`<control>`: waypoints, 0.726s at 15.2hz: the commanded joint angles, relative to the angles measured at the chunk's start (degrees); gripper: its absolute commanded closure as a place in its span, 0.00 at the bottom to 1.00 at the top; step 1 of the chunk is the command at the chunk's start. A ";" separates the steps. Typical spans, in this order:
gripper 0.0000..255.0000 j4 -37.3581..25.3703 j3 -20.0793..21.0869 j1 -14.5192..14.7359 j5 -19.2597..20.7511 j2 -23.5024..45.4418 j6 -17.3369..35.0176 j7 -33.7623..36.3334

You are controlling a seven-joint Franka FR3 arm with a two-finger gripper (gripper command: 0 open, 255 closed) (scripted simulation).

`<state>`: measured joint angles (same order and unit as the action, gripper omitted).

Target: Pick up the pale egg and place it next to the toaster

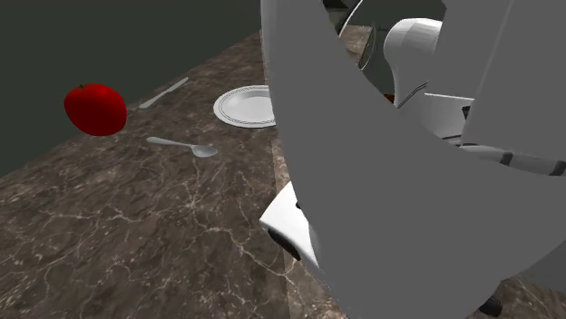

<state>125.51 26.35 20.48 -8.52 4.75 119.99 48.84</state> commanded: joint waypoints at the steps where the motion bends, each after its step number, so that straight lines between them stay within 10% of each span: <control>1: 0.00 -2.04 -0.13 -0.24 -0.15 -0.92 -2.96 -0.10; 11: 0.00 -4.49 -0.36 -0.56 -0.32 -1.97 -6.41 -0.30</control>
